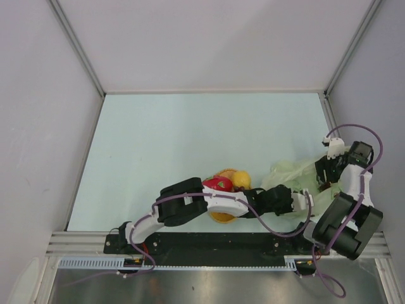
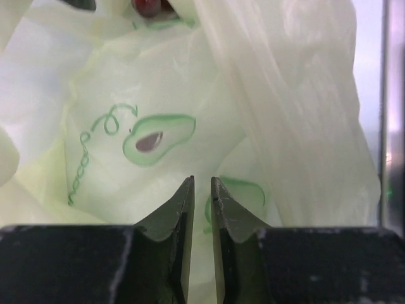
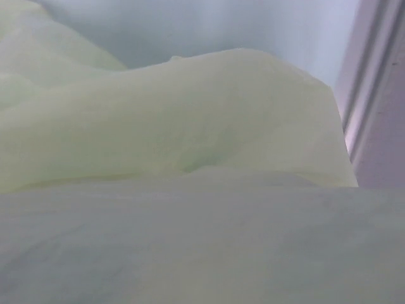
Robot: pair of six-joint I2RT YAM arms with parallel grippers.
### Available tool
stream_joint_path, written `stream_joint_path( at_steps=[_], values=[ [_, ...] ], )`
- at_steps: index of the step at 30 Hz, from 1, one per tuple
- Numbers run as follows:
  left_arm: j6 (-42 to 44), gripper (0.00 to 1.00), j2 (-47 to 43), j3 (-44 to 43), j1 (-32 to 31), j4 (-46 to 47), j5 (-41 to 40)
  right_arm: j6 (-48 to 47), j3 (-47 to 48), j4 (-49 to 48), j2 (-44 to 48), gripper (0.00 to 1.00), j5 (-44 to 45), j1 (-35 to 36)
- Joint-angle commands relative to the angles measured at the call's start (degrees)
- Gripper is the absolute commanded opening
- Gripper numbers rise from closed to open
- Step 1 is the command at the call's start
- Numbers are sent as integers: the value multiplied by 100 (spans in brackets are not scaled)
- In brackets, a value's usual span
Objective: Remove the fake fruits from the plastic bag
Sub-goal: Take out the fake fruit from the plastic bag.
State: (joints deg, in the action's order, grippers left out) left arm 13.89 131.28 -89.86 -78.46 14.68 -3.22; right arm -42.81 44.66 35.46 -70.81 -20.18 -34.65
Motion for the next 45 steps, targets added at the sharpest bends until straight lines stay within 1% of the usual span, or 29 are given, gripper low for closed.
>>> stream_joint_path(
  at_steps=[1, 2, 4, 5, 10, 11, 12, 16, 19, 21, 22, 23, 25, 27, 28, 29, 30, 31, 32, 33, 34, 35, 37, 39, 41, 42, 45],
  values=[
    [-386, 20, -112, -233, 243, -324, 190, 475, -1, -1217, -372, 77, 1481, 433],
    [-474, 20, -112, -242, 269, -412, 278, 501, -19, -1287, -520, 78, 1761, 494],
    [-685, 19, -94, -207, 296, -439, 278, 501, -10, -1401, -706, 78, 1973, 530],
    [-738, 19, -85, -181, 304, -422, 278, 519, -28, -1428, -863, 78, 2262, 547],
    [-827, 18, -24, -136, 340, -387, 278, 414, -98, -1376, -1146, 81, 2537, 617],
    [-827, 18, -15, -128, 357, -378, 278, 344, -168, -1358, -1190, 85, 2641, 670],
    [-827, 18, 11, -145, 375, -343, 278, 334, -203, -1314, -1286, 85, 2730, 784],
    [-818, 18, 3, -207, 384, -299, 278, 299, -335, -1182, -1392, 86, 2801, 995],
    [-853, 18, -24, -224, 401, -308, 278, 264, -388, -1042, -1515, 85, 3011, 1110],
    [-862, 18, -24, -233, 410, -299, 278, 194, -458, -962, -1559, 75, 3029, 1092],
    [-853, 18, -33, -233, 419, -281, 278, 194, -459, -910, -1611, 66, 2994, 1058],
    [-844, 18, -41, -233, 427, -281, 357, 185, -450, -849, -1621, 47, 2959, 1049],
    [-835, 18, -59, -225, 445, -298, 463, 185, -450, -778, -1403, 31, 2784, 1057],
    [-827, 18, -120, -242, 471, -342, 498, 159, -424, -533, -1042, 25, 2530, 1136],
    [-835, 18, -138, -251, 480, -360, 524, 106, -354, -401, -832, 19, 2172, 1180],
    [-835, 18, -164, -260, 506, -412, 585, 54, -310, -60, -308, 17, 1968, 1293],
    [-827, 18, -182, -294, 515, -430, 595, 18, -257, 91, -67, 14, 1766, 1373],
    [-818, 18, -199, -295, 524, -439, 586, -95, -126, 284, 231, 11, 1363, 1426],
    [-818, 18, -217, -303, 533, -448, 595, -227, -20, 764, 695, 11, 1090, 1539],
    [-818, 18, -252, -338, 533, -466, 586, -341, 59, 1004, 969, 11, 817, 1567],
    [-818, 18, -270, -356, 533, -474, 577, -612, 121, 1233, 1207, 8, 301, 1584],
    [-826, 18, -287, -382, 533, -475, 551, -693, 235, 1574, 1644, 6, 96, 1593],
    [-818, 18, -323, -461, 533, -483, 481, -825, 332, 1866, 1912, 4, -360, 1611],
    [-783, 18, -375, -575, 533, -536, 350, -817, 516, 2253, 1948, 3, -573, 1637],
    [-765, 18, -410, -655, 533, -580, 340, -695, 587, 2325, 1921, 1, -785, 1637],
    [-748, 18, -428, -716, 533, -606, 175, -624, 639, 2325, 1921, 0, -855, 1637],
    [-739, 18, -490, -830, 533, -694, 155, -379, 719, 2246, 1930, 0, -1171, 1646]
  ],
)
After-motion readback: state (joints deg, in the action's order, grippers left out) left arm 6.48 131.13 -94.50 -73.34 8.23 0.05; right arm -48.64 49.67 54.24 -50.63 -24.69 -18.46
